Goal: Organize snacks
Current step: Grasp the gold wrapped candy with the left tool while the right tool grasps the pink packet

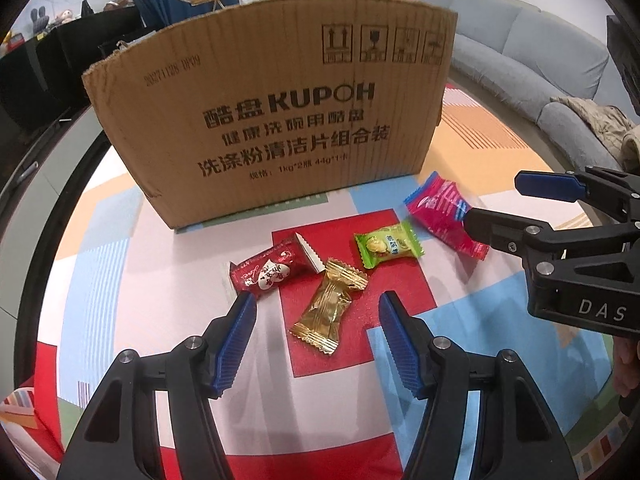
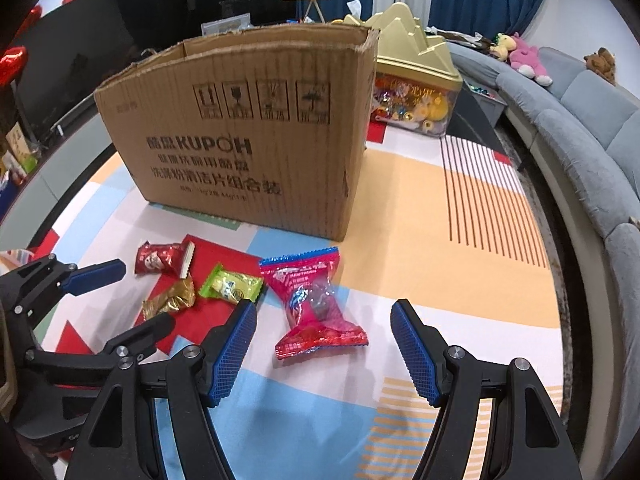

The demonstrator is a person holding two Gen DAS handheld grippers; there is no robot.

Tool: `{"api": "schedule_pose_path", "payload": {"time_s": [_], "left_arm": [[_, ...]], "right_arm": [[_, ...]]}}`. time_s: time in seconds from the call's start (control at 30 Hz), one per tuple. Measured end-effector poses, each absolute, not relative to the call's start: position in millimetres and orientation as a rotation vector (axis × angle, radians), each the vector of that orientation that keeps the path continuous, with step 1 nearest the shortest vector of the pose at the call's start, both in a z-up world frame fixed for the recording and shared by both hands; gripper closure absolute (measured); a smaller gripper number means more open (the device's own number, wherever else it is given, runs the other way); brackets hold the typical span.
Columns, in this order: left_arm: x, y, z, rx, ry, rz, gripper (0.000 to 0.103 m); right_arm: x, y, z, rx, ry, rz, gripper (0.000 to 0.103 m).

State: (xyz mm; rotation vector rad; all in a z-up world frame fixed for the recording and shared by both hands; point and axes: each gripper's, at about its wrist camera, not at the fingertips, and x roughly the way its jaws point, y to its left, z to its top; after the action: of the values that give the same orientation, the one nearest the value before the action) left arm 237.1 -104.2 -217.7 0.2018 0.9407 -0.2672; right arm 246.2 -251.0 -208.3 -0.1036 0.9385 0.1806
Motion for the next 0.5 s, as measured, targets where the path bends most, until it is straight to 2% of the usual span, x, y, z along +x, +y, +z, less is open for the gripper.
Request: {"api": "schedule_pose_path", "payload": {"time_s": [0.43, 0.5], "left_arm": [[246, -108, -236, 0.223, 0.958, -0.293, 0.052], [248, -107, -237, 0.22, 0.957, -0.299, 0.058]], "right_arm": [[260, -251, -231, -0.107, 0.977, 0.191, 0.033], [262, -250, -233, -0.104, 0.982, 0.192, 0.033]]}}
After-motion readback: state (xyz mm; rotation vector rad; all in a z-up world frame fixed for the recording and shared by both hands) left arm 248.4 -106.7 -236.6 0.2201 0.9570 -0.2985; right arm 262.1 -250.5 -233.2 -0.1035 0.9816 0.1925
